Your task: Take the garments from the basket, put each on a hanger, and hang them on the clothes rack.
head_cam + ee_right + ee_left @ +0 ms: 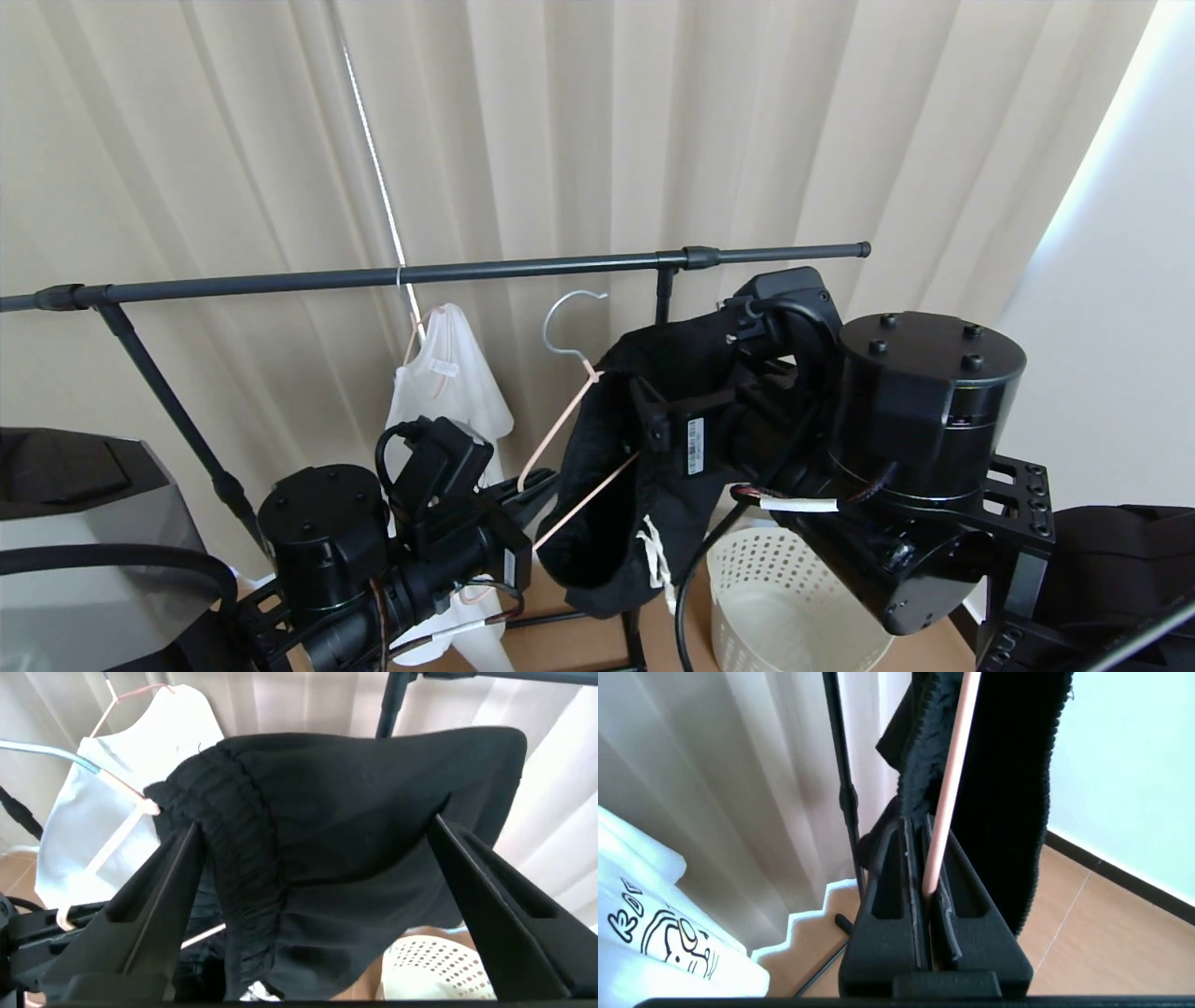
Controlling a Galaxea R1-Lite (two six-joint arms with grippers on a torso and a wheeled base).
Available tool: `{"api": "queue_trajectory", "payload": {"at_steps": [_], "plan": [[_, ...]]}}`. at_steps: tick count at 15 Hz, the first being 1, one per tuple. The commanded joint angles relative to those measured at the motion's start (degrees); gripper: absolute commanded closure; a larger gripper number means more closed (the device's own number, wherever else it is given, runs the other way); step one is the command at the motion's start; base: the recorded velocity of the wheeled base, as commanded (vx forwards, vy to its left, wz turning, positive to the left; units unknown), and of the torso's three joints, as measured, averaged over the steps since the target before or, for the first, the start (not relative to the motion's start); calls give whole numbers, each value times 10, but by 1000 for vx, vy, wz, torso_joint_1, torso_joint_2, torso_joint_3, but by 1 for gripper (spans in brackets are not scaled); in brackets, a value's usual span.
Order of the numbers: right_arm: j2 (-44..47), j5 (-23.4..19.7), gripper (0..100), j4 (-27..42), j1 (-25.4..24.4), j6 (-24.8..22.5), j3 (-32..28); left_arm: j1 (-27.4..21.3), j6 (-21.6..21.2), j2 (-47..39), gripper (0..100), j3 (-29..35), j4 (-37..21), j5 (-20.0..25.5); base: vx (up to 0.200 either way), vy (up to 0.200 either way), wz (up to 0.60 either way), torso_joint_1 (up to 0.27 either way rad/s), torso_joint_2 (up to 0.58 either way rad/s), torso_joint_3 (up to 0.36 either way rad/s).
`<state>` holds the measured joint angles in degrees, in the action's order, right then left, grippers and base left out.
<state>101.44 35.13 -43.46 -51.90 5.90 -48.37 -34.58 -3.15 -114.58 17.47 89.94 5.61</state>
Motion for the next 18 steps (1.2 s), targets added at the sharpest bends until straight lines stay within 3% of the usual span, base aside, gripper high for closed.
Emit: {"api": "queue_trajectory", "payload": {"at_steps": [1,8,10,13,14,15,16,18], "plan": [[0,0,0,0,0,0,2,6,0,1,100,3,1,0,0,0,0,0,0,0],[-7,-4,0,1,-2,-3,35,17,0,2,100,7,1,2,0,0,0,0,0,0],[-30,-30,0,3,0,-6,58,18,-3,5,100,-3,1,5,0,0,0,0,0,0],[-121,-202,0,49,89,-75,82,43,-16,8,100,-31,1,53,0,0,0,0,0,0],[-135,-235,0,74,115,-98,77,50,-22,8,100,-32,1,63,0,0,0,0,0,0],[-135,-235,0,74,115,-98,77,50,-22,8,100,-32,1,63,0,0,0,0,0,0],[-159,-318,0,160,176,-144,56,61,-42,8,100,-40,1,76,0,0,0,0,0,0],[-185,-412,0,288,232,-226,22,68,-60,8,100,-55,1,99,0,0,0,0,0,0]]}}
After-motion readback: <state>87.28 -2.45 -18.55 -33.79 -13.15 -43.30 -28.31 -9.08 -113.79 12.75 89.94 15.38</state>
